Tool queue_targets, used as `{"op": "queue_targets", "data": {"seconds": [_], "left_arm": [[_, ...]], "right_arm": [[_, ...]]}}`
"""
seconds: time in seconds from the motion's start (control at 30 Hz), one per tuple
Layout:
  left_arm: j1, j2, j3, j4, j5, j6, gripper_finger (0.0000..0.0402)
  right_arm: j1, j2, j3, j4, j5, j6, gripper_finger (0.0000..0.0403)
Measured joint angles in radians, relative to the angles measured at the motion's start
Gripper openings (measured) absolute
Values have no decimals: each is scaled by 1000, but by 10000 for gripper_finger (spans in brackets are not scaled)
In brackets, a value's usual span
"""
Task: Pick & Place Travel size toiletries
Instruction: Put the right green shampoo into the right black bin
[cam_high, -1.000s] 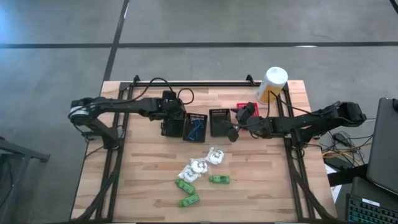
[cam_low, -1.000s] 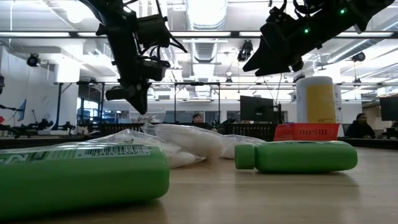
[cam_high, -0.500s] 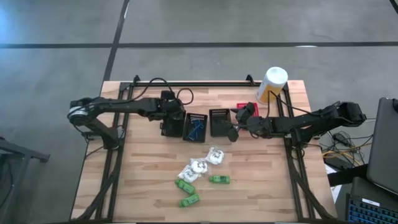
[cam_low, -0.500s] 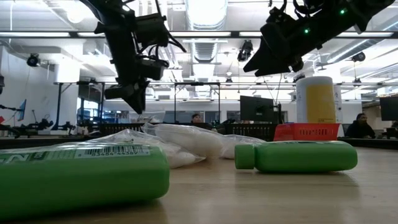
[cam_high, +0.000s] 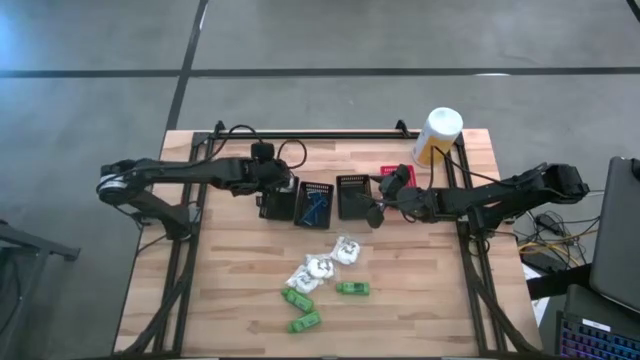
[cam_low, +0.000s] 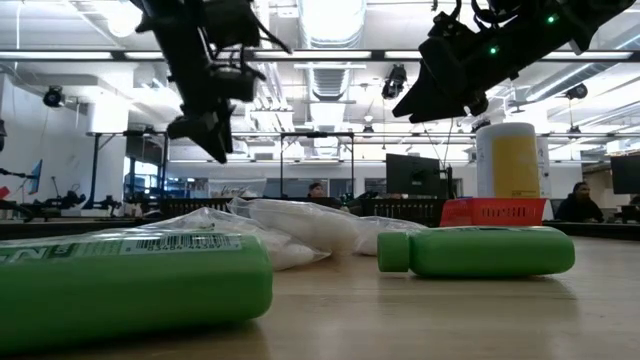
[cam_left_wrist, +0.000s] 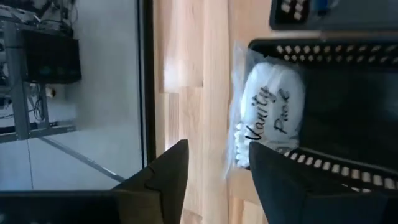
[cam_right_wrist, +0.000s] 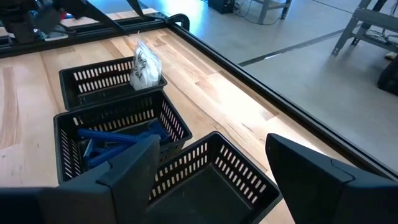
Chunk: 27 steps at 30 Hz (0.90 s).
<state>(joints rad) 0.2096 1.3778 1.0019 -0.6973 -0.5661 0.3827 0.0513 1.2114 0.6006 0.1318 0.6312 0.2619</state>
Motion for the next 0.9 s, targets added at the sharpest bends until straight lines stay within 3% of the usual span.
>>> {"op": "queue_targets", "data": {"seconds": [0.2,0.53,0.9], "left_arm": [[-74,-46,0,-21,43,-73,179],[-205,-50,-8,-9,274,-185,179],[-321,-30,-10,61,300,-208,179]], "right_arm": [[0,0,0,0,0,0,289],[0,0,0,2,0,0,323],[0,0,-1,4,0,0,351]]}}
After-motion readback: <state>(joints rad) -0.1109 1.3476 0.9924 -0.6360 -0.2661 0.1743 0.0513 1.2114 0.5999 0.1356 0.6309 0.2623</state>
